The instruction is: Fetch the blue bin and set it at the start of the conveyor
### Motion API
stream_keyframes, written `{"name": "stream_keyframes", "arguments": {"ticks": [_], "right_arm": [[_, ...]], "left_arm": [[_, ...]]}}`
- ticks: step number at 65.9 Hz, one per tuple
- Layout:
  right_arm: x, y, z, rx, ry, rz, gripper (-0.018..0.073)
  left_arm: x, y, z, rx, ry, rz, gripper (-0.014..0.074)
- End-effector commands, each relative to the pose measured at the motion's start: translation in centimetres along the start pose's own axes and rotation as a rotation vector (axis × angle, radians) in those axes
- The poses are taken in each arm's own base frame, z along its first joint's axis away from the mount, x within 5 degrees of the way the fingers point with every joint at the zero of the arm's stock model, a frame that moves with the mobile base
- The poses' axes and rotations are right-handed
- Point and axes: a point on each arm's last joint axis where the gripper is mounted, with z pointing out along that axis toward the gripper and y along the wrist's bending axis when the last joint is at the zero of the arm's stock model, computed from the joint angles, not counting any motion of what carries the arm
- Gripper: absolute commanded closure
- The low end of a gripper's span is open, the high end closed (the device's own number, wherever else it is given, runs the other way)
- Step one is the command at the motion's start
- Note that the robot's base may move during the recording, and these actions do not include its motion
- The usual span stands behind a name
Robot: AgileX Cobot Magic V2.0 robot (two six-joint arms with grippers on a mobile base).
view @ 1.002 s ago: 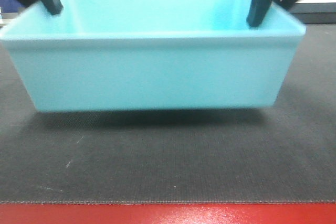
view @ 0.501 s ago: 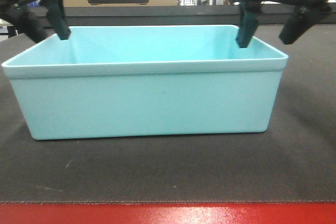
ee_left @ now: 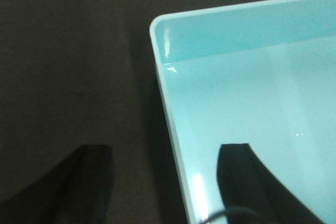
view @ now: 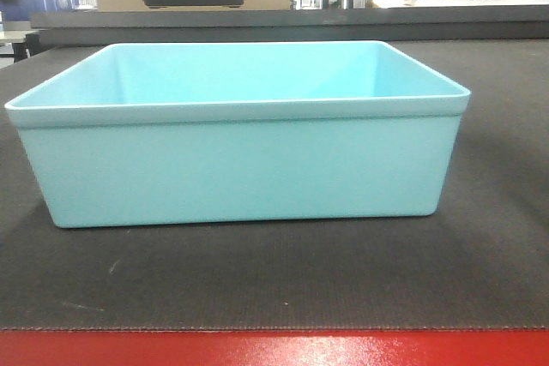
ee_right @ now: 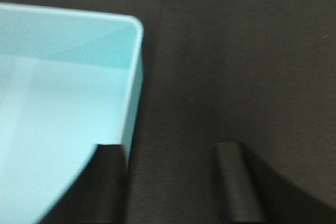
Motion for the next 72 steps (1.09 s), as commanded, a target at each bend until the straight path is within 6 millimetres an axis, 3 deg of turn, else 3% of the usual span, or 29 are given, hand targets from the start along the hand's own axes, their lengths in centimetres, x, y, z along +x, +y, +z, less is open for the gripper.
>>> {"name": "stream_keyframes", "arguments": {"ticks": [1,9,13,28,45,56,72], "right_arm": [[0.0,-1.4,-2.1,0.034,-0.044,0.014,0.0496],[1.1,-3.2,-3.0,0.079,-0.059,0.045,0.0729],[2.0,-3.8,-3.4,0.092,-0.069,0.059,0.0721],[7.2,-4.4,-3.4,0.121,-0.113,0.036,0.0721],[15.0,-4.4,-4.5,0.104,-0.310,0.017,0.0721],[18.3,-4.1,-7.1,0.090,-0.525,0.004,0.0721],[20.0,-3.6,-12.4,0.075,-0.828,-0.013,0.0721]], "left_arm": [[0.4,1.1,-2.4,-0.039,-0.048,0.004,0.0411],[1.9,2.7,-3.8,-0.061,-0.095,-0.038,0.0618],[3.1,3.3,-4.3,-0.072,-0.123,-0.052,0.0711],[7.9,4.9,-5.3,-0.098,-0.259,-0.099,0.0707],[15.4,4.6,-6.7,-0.094,-0.460,-0.090,0.0707],[19.1,4.2,-8.3,-0.086,-0.639,-0.080,0.0707],[22.8,3.7,-11.7,-0.078,-0.904,-0.066,0.0707]]}}
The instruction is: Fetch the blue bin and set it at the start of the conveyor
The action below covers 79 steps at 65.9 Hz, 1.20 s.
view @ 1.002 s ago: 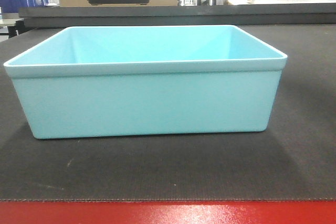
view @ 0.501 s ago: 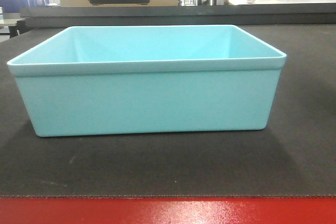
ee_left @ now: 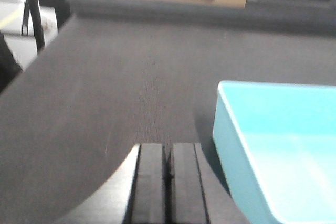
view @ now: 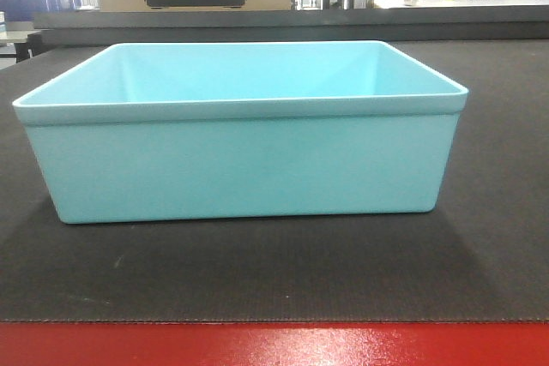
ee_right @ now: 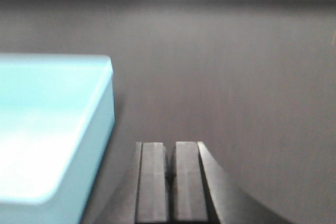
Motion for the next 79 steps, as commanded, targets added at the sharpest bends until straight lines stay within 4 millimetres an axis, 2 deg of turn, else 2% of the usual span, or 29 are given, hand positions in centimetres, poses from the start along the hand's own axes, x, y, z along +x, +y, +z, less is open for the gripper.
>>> {"name": "stream_keyframes", "arguments": {"ticks": [1,8,21,60,69,79], "right_arm": [[-0.9,0.0,-1.6,-0.002,-0.125,-0.021,0.0721],[-1.6,0.1,-2.8,-0.009,-0.218,-0.021,0.0721],[-1.9,0.1,-3.2,-0.013,-0.263,-0.021,0.0721],[-1.9,0.1,-3.2,-0.013,-0.263,-0.021,0.0721],[-1.9,0.1,-3.2,-0.013,-0.263,-0.021,0.0721],[-1.9,0.1,-3.2,-0.013,-0.263,-0.021,0.0721]], "left_arm": [[-0.3,0.0,-1.4,0.008,-0.107,-0.005,0.0707],[-0.6,0.0,-2.6,0.011,-0.168,-0.006,0.0707],[-0.8,0.0,-3.9,0.014,-0.232,-0.007,0.0707],[-0.8,0.0,-4.0,0.014,-0.233,-0.005,0.0707],[1.1,0.1,-3.8,-0.001,-0.205,0.035,0.0707],[5.2,0.4,-3.7,-0.024,-0.171,0.022,0.0707]]}}
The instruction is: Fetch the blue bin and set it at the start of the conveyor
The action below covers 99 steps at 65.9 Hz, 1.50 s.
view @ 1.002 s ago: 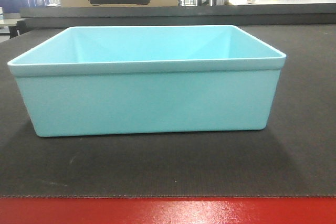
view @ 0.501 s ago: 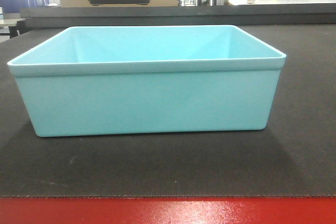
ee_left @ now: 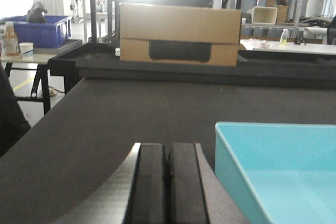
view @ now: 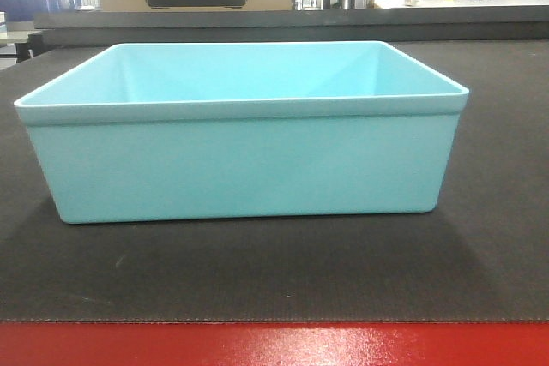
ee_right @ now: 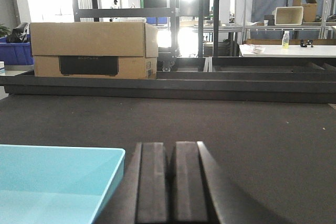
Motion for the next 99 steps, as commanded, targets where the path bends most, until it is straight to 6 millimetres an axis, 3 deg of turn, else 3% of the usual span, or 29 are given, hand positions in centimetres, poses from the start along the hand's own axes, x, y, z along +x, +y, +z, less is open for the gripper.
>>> {"name": "stream_keyframes", "arguments": {"ticks": [1,9,17,81,91,99], "right_arm": [[-0.2,0.0,-0.1,0.003,-0.026,-0.016,0.0721],[-0.2,0.0,-0.1,0.003,-0.026,-0.016,0.0721],[-0.2,0.0,-0.1,0.003,-0.026,-0.016,0.0721],[-0.4,0.0,-0.1,0.001,-0.050,-0.017,0.0721],[0.6,-0.5,-0.4,0.059,0.021,-0.037,0.0721],[2.7,-1.1,-1.6,0.133,0.013,-0.032,0.0721]], "left_arm": [[2.2,0.1,-0.3,-0.012,0.006,0.000,0.0707],[5.7,0.2,-0.1,-0.018,0.076,-0.005,0.0707],[7.5,0.2,0.2,-0.015,0.069,-0.015,0.0707],[7.4,0.2,0.2,-0.014,0.049,-0.014,0.0707],[7.4,0.2,0.2,-0.014,0.049,-0.014,0.0707],[7.4,0.2,0.2,-0.014,0.049,-0.014,0.0707]]}}
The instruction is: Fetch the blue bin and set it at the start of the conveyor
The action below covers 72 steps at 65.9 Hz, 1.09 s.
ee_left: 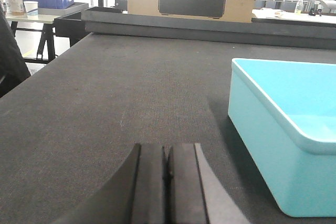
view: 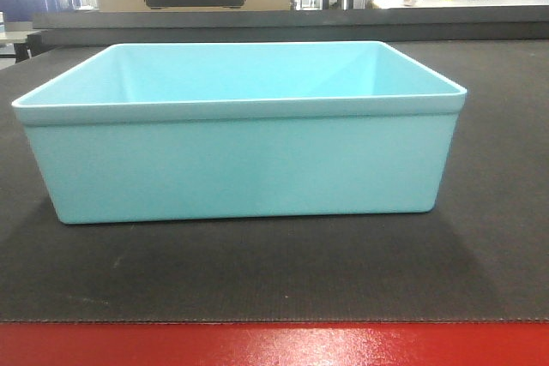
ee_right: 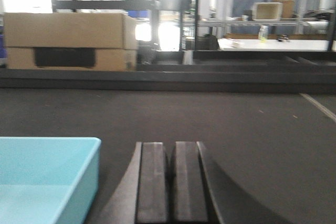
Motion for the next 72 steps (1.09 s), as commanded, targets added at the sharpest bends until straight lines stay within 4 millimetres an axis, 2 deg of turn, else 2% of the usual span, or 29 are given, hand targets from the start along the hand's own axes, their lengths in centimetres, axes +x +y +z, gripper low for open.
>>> {"name": "stream_keyframes", "arguments": {"ticks": [1,7,17,20,25,72], "right_arm": [[1.5,-0.4,-0.8,0.046,-0.011,-0.008,0.0721],[3.8,-0.6,-1.5,0.068,-0.036,0.012,0.0721],[8.7,-0.9,-2.2,0.071,-0.038,0.036,0.0721],[8.5,-0.8,-2.5,0.067,-0.098,0.034,0.0721],[9.4,-0.9,-2.6,0.073,-0.007,0.037,0.0721],[9.2,-0.8,-2.6,0.072,-0.027,0.030,0.0721]], "left_arm": [[-0.3,0.0,-0.1,-0.002,-0.032,-0.004,0.0707],[-0.3,0.0,-0.1,-0.002,-0.032,-0.004,0.0707],[-0.3,0.0,-0.1,-0.002,-0.032,-0.004,0.0707],[-0.3,0.0,-0.1,-0.002,-0.032,-0.004,0.0707],[-0.3,0.0,-0.1,-0.002,-0.032,-0.004,0.0707],[-0.3,0.0,-0.1,-0.002,-0.034,-0.004,0.0707]]}}
